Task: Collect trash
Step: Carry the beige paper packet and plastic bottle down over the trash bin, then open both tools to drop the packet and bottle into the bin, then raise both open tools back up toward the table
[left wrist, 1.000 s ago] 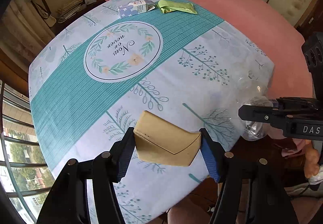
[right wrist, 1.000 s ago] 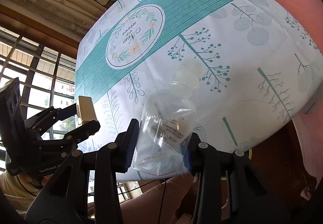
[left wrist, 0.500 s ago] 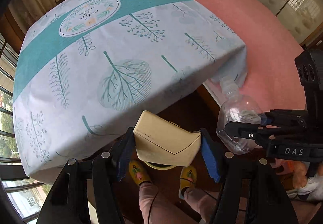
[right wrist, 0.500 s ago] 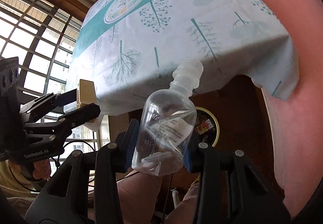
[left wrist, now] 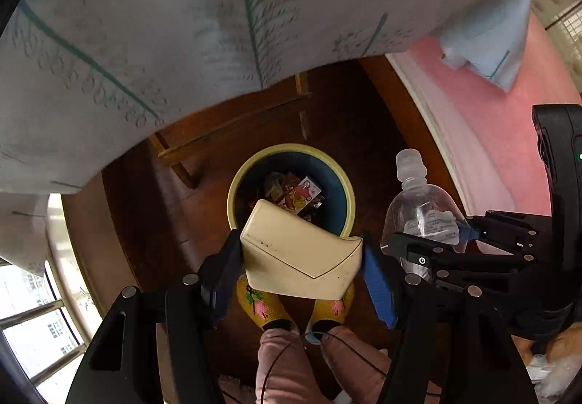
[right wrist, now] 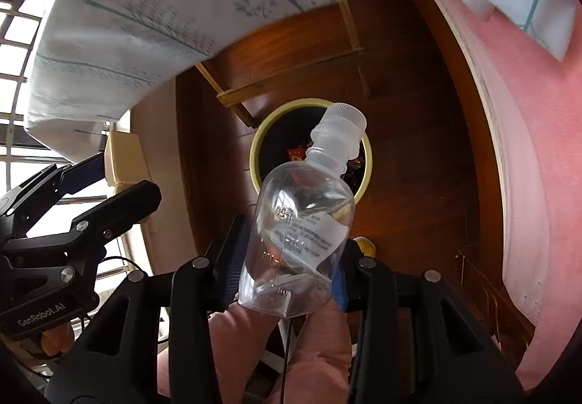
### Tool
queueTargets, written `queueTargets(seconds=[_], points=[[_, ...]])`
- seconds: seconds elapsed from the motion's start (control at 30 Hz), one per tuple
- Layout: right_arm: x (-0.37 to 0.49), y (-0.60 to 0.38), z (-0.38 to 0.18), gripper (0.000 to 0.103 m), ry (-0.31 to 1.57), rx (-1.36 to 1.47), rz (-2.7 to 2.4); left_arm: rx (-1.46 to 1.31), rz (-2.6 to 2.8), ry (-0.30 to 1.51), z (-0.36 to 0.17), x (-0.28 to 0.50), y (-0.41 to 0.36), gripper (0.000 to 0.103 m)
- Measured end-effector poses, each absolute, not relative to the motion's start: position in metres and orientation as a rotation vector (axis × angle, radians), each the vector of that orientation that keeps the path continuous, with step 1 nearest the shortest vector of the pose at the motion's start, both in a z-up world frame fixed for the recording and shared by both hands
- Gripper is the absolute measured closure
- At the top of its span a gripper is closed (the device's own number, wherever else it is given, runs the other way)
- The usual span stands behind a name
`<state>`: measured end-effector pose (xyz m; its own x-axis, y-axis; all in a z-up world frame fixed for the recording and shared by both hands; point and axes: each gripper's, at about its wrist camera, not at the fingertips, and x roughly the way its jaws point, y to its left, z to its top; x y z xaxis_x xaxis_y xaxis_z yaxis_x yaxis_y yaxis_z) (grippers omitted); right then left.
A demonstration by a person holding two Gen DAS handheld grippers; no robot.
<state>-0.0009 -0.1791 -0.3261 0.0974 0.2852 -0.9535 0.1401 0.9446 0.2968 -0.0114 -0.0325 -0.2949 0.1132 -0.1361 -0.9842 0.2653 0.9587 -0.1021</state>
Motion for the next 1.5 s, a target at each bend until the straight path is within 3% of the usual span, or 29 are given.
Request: queueTargets(seconds=[0.27, 0.3, 0.37, 0.4, 0.77, 1.13, 1.5], points=[[0.012, -0.171, -0.413, 0.065, 1.522, 0.297, 0.118, 0.028, -0.26, 1.461, -0.359, -0.005, -0.013, 0.039], [0.015, -0.169, -0.419, 0.063, 1.525, 0.296, 0.112, 0.026, -0.255, 1.464, -0.364, -0.004, -0.01, 0.034], [0.021, -0.163, -0.427, 0.048, 1.521, 0.295, 0.098, 0.042, -0.238, 1.473, -0.37, 0.004, -0.005, 0.018], [0.021, -0.164, -0.43, 0.045, 1.518, 0.296, 0.093, 0.045, -0.237, 1.479, -0.373, 0.006, -0.004, 0.011], [0.036, -0.154, -0.422, 0.041, 1.484, 0.33, 0.023, 0.103, -0.239, 1.416, -0.347, 0.013, 0.014, 0.011], [0.034, -0.158, -0.338, 0.041, 1.403, 0.389, -0.025, 0.132, -0.26, 1.304, -0.237, 0.015, 0.015, 0.011], [0.023, -0.166, -0.206, 0.038, 1.25, 0.472, -0.051, 0.212, -0.327, 1.166, -0.097, 0.02, 0.016, 0.011]])
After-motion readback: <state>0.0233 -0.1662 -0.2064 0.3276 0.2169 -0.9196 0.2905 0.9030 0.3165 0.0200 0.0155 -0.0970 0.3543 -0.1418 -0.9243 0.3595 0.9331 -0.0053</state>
